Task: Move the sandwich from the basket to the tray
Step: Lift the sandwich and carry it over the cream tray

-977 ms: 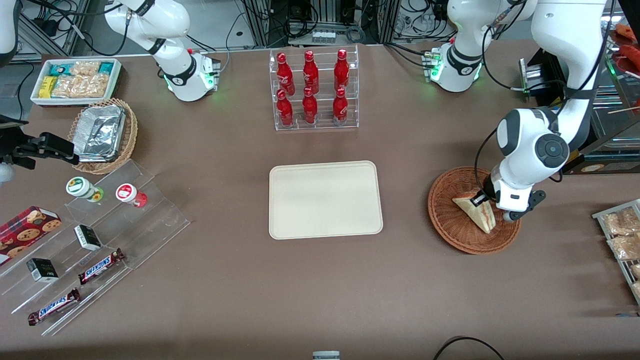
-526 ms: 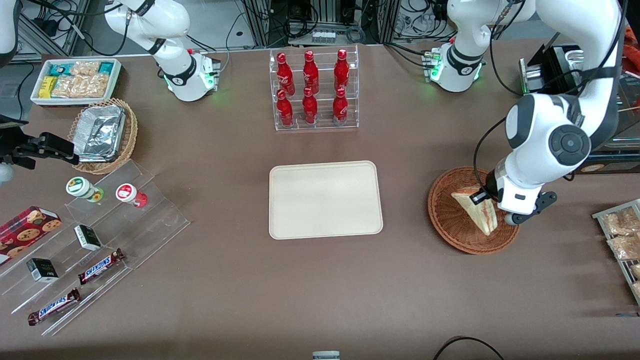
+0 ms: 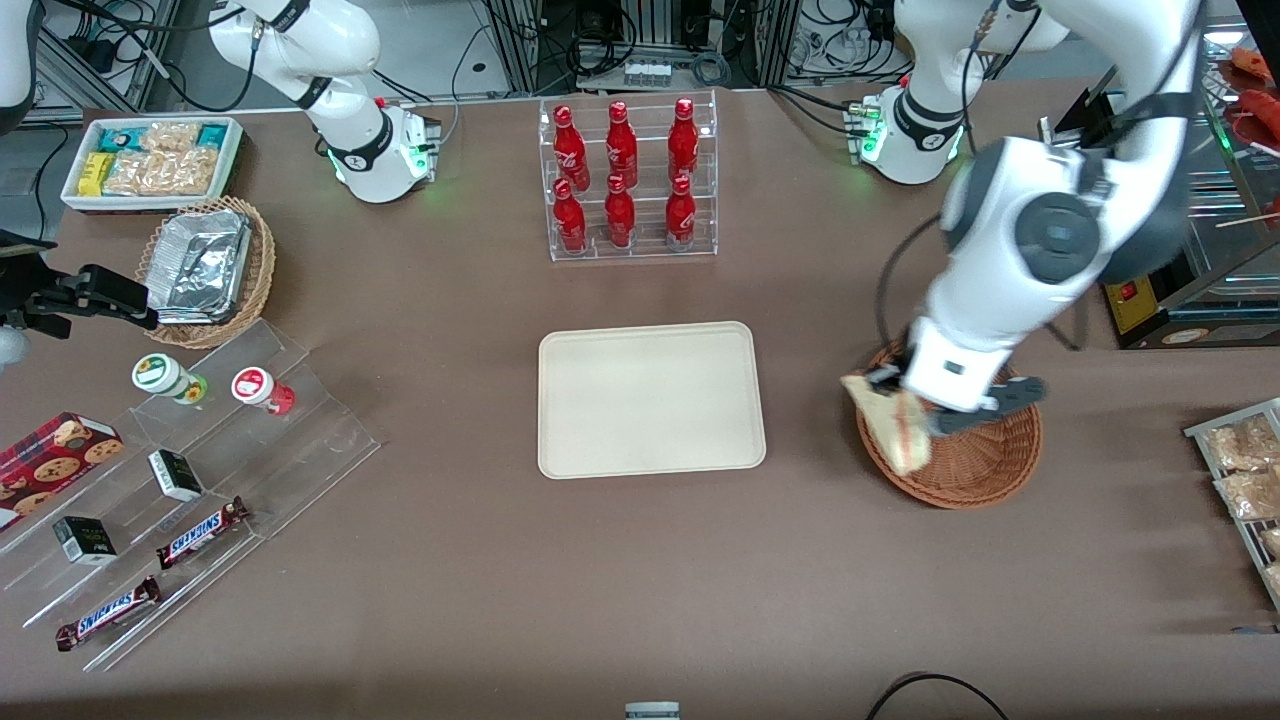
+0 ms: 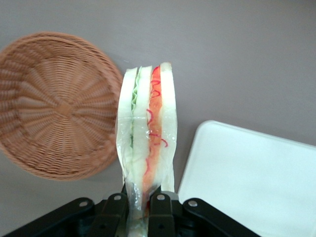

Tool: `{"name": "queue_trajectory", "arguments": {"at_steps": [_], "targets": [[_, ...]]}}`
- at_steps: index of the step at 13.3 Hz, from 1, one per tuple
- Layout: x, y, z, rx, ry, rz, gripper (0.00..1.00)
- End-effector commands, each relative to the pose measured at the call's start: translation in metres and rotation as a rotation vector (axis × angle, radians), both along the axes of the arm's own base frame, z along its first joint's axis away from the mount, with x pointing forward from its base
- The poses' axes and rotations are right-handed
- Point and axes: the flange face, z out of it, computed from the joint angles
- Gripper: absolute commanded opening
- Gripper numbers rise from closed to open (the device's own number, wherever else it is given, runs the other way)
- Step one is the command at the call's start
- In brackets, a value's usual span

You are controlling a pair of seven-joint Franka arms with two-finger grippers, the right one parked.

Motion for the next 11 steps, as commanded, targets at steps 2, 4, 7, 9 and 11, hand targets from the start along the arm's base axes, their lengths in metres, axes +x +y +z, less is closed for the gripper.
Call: {"name": "queue_trajectory", "arguments": {"at_steps": [2, 4, 7, 9, 11], "targets": [[-0.007, -0.079, -0.03, 0.034, 0.023, -0.119, 0.0], [-0.017, -0.123, -0.056, 0.05, 0.041, -0.172, 0.0], [-0.027, -0.176, -0.09, 0.056, 0.063, -0.188, 0.0], [-0.036, -0.198, -0.107, 0.05, 0.056, -0.213, 0.0], [-0.047, -0.22, -0.122, 0.041, 0.037, -0.205, 0.0]]}}
